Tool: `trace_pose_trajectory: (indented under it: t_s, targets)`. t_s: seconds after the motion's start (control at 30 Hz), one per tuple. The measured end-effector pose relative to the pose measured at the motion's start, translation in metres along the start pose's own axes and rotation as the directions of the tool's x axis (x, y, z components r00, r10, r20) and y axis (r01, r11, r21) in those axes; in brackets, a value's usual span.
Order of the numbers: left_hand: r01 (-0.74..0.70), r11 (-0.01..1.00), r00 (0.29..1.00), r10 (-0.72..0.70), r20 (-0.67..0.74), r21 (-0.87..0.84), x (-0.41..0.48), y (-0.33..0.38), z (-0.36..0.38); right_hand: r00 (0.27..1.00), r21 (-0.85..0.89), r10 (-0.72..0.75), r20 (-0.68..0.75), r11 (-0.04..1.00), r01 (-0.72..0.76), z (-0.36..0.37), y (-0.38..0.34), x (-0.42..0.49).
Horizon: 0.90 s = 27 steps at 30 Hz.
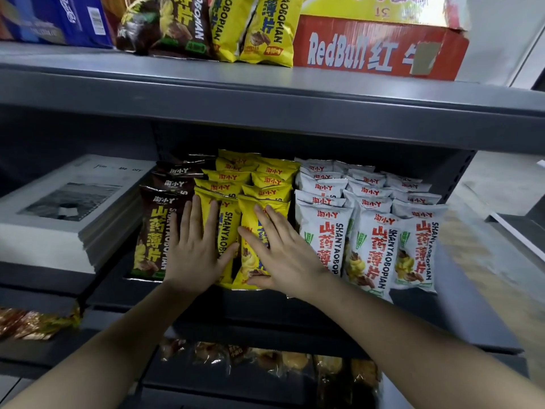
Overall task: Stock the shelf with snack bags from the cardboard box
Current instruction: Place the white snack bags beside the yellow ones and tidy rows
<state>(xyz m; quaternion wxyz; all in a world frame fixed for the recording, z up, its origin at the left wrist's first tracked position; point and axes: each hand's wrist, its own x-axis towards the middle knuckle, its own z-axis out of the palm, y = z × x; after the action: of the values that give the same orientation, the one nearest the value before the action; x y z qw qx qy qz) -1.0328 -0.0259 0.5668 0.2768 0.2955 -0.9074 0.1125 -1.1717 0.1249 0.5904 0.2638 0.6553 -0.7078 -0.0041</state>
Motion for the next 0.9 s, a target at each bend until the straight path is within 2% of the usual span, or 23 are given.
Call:
trace_pose_trajectory:
  t_s: [0.1,0.17,0.27,0.33,0.43,0.53,0.7,0.8,0.9]
  targets:
    - [-0.01,1.0,1.0,0.01,0.003,-0.006,-0.002,0.0,-0.006,1.0,0.037,-0.006,-0.021,0.999,0.007,-0.007,-0.003,-0.002]
    - [0.002,0.999,0.998,-0.005,-0.055,-0.052,-0.004,0.008,-0.014,0.996,0.096,0.014,-0.087,0.995,-0.006,-0.015,-0.006,-0.006]
    - [-0.056,0.983,0.982,0.023,-0.185,-0.172,0.001,0.033,-0.033,0.962,0.227,0.135,-0.235,0.971,-0.081,-0.033,0.001,-0.011]
    - [-0.157,0.957,0.958,0.087,-0.275,-0.245,0.006,0.056,-0.045,0.934,0.298,0.252,-0.253,0.939,-0.172,-0.047,0.017,-0.014]
    - [-0.301,0.906,0.929,0.208,-0.305,-0.296,0.007,0.1,-0.055,0.878,0.406,0.439,-0.192,0.85,-0.336,-0.064,0.051,-0.013]
    - [-0.372,0.899,0.919,0.322,-0.228,-0.23,0.004,0.14,-0.047,0.849,0.388,0.525,-0.063,0.797,-0.464,-0.066,0.086,-0.002]
    - [-0.28,0.945,0.959,0.266,-0.097,-0.171,0.02,0.163,-0.027,0.849,0.288,0.514,0.124,0.8,-0.526,-0.05,0.125,0.02]
    - [-0.274,0.941,0.959,0.253,-0.128,-0.2,0.03,0.163,-0.019,0.809,0.261,0.55,0.208,0.766,-0.588,-0.035,0.136,0.03]
    - [-0.305,0.928,0.946,0.27,-0.179,-0.215,0.035,0.162,-0.012,0.772,0.212,0.594,0.226,0.744,-0.634,-0.032,0.143,0.037]
